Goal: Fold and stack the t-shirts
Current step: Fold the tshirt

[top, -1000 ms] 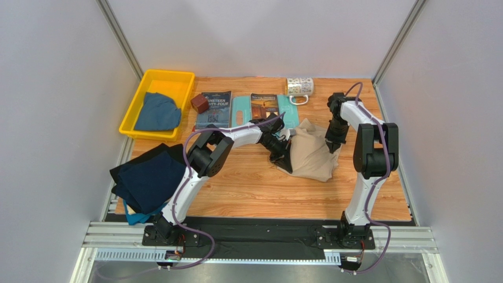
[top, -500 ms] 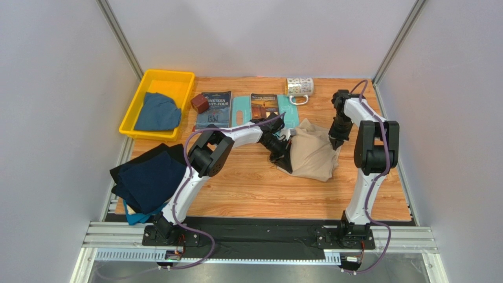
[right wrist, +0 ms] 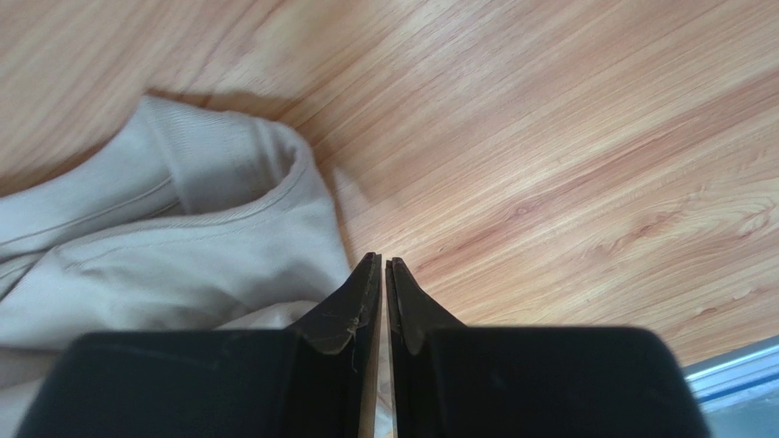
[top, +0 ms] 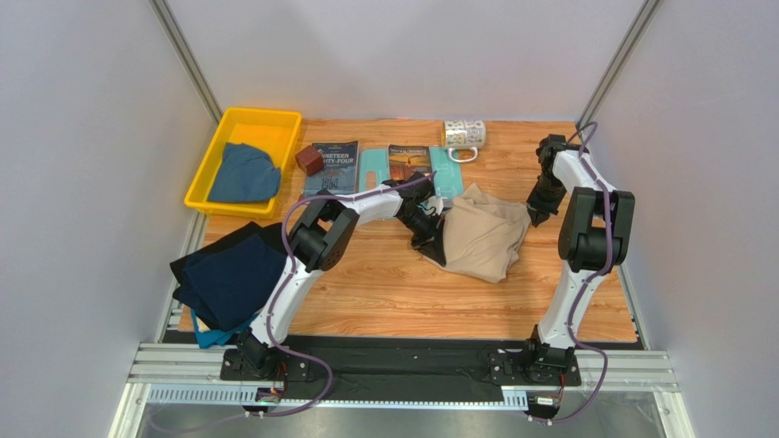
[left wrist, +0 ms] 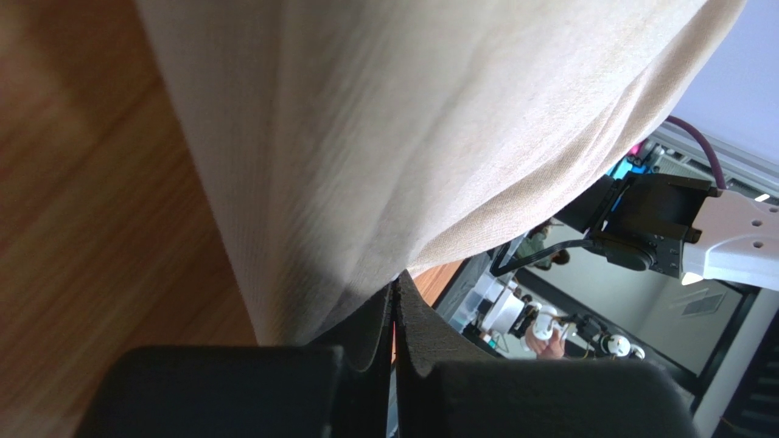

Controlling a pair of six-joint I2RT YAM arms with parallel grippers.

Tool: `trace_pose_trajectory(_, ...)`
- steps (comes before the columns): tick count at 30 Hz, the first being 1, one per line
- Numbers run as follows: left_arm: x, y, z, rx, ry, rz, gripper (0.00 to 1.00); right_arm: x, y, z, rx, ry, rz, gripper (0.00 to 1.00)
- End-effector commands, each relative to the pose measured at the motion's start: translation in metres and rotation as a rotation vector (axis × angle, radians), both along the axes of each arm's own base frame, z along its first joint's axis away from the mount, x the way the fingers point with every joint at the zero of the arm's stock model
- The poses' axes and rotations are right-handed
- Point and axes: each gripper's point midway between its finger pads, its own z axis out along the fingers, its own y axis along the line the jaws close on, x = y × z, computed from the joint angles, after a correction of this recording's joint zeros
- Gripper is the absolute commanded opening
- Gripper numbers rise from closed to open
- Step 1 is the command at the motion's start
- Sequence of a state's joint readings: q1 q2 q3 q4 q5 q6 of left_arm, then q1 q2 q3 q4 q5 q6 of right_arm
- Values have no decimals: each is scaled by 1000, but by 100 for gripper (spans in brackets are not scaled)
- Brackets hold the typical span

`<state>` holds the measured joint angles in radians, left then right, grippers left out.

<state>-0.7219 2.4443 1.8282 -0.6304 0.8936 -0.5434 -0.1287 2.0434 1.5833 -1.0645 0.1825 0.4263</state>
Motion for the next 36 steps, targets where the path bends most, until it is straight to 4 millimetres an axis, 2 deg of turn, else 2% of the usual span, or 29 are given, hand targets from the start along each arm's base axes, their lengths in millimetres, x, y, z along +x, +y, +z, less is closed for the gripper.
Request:
trace_pose_trajectory(1, 18, 19, -5, 91, -75, 25, 11, 14, 26, 66, 100, -221, 31, 12)
trace_pose_trajectory(2, 22, 16, 3, 77, -91, 26, 15, 5, 32, 66, 125, -213, 38, 14)
trace_pose_trajectory(3, 26, 16, 6, 80, -104, 32, 20, 0, 41, 80, 139, -249, 56, 14)
trace_pose_trajectory(5, 35, 14, 20, 72, -139, 37, 25, -18, 57, 79, 191, -230, 80, 17)
trace_pose_trajectory(6, 38, 13, 26, 69, -154, 38, 26, -25, 70, 85, 224, -244, 104, 18)
trace_pose_trajectory(10, 54, -2, 51, 13, -185, 58, 26, -54, 96, 77, 284, -207, 130, 19)
trace_pose_trajectory(13, 63, -15, 59, -28, -195, 61, 26, -70, 115, 67, 302, -166, 159, 19)
trace_pose_trajectory(18, 70, -25, 56, -66, -190, 66, 26, -83, 138, 48, 288, -110, 221, 18)
trace_pose_trajectory(23, 86, -42, 55, -145, -230, 56, 26, -85, 143, 18, 279, -59, 216, 16)
trace_pose_trajectory(24, 88, -45, 44, -151, -220, 57, 26, -88, 143, 9, 269, -21, 215, 16)
trace_pose_trajectory(26, 96, -49, 38, -164, -214, 72, 26, -96, 142, 2, 244, 34, 220, 15)
trace_pose_trajectory(27, 98, -51, 25, -163, -199, 79, 26, -100, 139, -5, 220, 73, 220, 15)
trace_pose_trajectory(32, 104, -55, 10, -163, -148, 122, 26, -129, 140, -19, 209, 191, 225, 14)
trace_pose_trajectory(36, 103, -52, 4, -131, -119, 142, 26, -145, 141, -22, 215, 249, 211, 13)
